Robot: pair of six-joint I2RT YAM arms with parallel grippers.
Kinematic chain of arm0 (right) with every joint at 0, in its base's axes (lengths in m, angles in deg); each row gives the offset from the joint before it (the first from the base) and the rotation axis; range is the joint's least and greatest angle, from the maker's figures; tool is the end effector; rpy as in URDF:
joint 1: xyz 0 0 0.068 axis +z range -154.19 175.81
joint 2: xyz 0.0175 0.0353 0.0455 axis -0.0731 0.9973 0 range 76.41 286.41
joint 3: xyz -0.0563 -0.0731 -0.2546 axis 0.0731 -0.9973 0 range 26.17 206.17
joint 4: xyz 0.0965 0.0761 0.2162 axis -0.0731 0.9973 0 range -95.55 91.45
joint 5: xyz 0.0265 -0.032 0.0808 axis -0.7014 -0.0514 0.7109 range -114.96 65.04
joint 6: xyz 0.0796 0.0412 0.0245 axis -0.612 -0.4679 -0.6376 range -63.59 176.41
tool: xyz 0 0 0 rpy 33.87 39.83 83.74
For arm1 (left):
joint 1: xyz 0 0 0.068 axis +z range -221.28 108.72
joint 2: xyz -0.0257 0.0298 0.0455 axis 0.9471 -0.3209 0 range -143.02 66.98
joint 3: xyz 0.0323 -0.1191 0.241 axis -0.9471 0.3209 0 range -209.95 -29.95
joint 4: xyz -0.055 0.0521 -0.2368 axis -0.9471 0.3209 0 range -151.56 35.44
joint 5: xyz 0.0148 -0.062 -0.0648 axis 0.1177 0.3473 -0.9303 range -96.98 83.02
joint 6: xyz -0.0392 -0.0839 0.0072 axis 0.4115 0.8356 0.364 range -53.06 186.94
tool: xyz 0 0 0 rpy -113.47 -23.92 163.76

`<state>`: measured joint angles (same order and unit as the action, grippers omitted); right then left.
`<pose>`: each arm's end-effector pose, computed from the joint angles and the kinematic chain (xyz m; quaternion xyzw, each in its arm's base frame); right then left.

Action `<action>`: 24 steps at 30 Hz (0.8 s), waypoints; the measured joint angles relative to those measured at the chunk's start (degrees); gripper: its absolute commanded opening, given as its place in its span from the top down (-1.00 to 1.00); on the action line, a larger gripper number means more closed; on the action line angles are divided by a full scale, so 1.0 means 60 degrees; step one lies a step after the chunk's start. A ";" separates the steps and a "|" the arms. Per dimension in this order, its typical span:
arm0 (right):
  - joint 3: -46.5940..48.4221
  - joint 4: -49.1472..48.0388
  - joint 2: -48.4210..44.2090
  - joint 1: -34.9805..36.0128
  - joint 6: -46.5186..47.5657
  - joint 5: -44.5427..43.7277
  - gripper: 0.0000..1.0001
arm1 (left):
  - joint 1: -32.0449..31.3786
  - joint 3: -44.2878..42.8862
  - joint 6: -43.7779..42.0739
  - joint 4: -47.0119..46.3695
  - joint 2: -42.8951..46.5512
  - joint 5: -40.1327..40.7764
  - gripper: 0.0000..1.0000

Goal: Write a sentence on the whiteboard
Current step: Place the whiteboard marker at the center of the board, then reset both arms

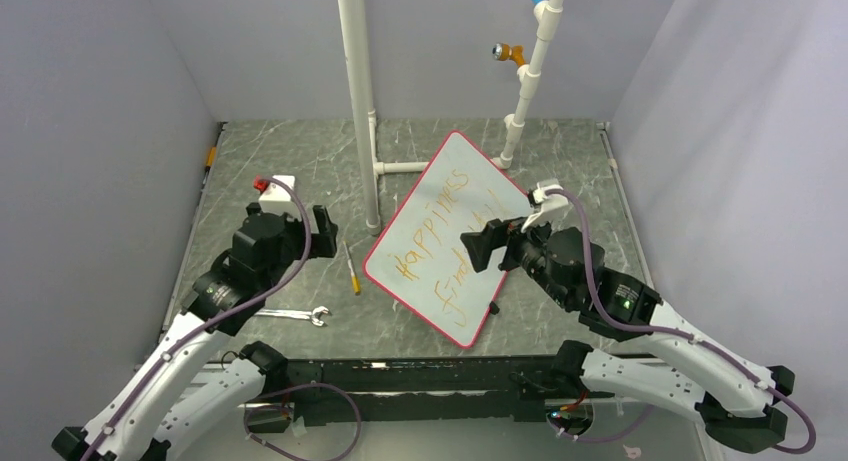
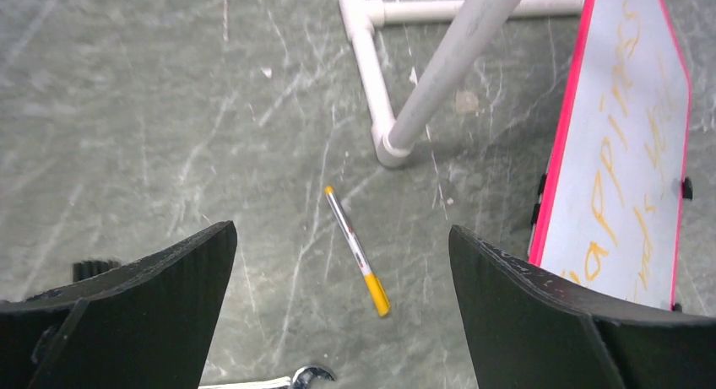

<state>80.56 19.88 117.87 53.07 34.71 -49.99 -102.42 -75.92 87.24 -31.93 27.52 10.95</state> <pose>0.1280 0.1339 0.3647 -0.1034 0.7664 0.2580 0.5791 0.1690 -0.0720 0.3055 -0.0077 0.8287 -0.1190 0.5468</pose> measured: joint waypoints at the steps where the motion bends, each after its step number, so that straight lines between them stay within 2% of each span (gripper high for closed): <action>1: -0.0182 -0.0022 -0.0164 0.0000 -0.0033 -0.0106 -0.99 | 0.0000 -0.0197 -0.0171 0.0047 -0.0018 0.0076 -0.99; 5: -0.1071 -0.0076 -0.0943 0.0000 -0.0251 -0.0710 -0.99 | 0.0000 -0.0630 -0.0776 0.0018 -0.0073 0.0393 -0.99; 9: -0.1810 0.0011 -0.1614 0.0000 -0.0528 -0.1333 -0.99 | 0.0015 -0.0481 -0.1166 -0.0273 0.0000 0.0481 -0.99; 17: -0.2936 0.0306 -0.2834 0.0000 -0.1104 -0.2320 -0.99 | 0.0426 0.0193 -0.1698 -0.0364 0.0627 -0.0229 -0.99; 24: -0.3126 0.0321 -0.2965 0.0000 -0.1220 -0.2827 -0.99 | 0.0426 0.0353 -0.1836 -0.0397 0.1191 -0.0379 -0.99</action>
<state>61.81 21.80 100.07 53.07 27.39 -66.96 -99.86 -73.80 76.22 -34.31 34.67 8.68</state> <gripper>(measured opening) 0.994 0.994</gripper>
